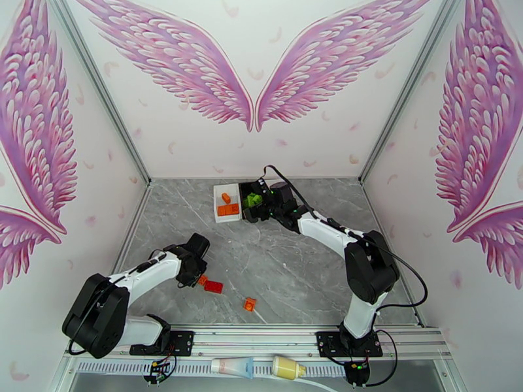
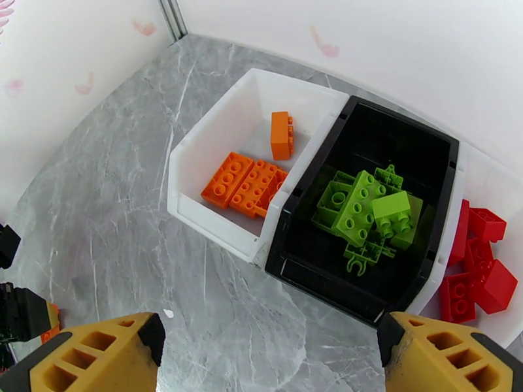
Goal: Sort the legos into containers by color
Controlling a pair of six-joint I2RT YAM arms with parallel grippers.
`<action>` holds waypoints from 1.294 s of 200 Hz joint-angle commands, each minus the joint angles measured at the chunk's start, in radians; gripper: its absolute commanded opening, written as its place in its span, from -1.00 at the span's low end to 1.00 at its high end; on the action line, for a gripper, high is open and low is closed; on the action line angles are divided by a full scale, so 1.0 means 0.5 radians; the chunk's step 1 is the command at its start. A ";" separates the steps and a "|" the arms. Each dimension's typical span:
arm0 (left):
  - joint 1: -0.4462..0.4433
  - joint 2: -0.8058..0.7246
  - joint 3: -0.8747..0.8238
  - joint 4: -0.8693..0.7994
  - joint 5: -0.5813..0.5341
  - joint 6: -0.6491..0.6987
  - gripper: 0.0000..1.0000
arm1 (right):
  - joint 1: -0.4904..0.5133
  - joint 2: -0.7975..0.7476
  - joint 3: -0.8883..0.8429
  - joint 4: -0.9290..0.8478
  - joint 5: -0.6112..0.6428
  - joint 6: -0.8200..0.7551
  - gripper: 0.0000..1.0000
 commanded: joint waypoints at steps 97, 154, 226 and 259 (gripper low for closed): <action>0.128 0.690 1.300 0.190 -0.124 0.732 -0.38 | 0.008 -0.386 -0.483 0.428 -0.174 0.038 0.99; 0.148 1.236 1.979 0.010 -0.156 0.911 -0.37 | 0.008 -0.443 -0.541 0.512 -0.256 0.015 0.99; 0.204 1.698 2.465 -0.045 0.001 0.918 -0.35 | 0.008 -0.478 -0.576 0.453 -0.257 0.011 0.99; 0.214 1.774 2.580 -0.089 0.023 0.916 -0.09 | 0.008 -0.522 -0.613 0.442 -0.225 0.019 0.99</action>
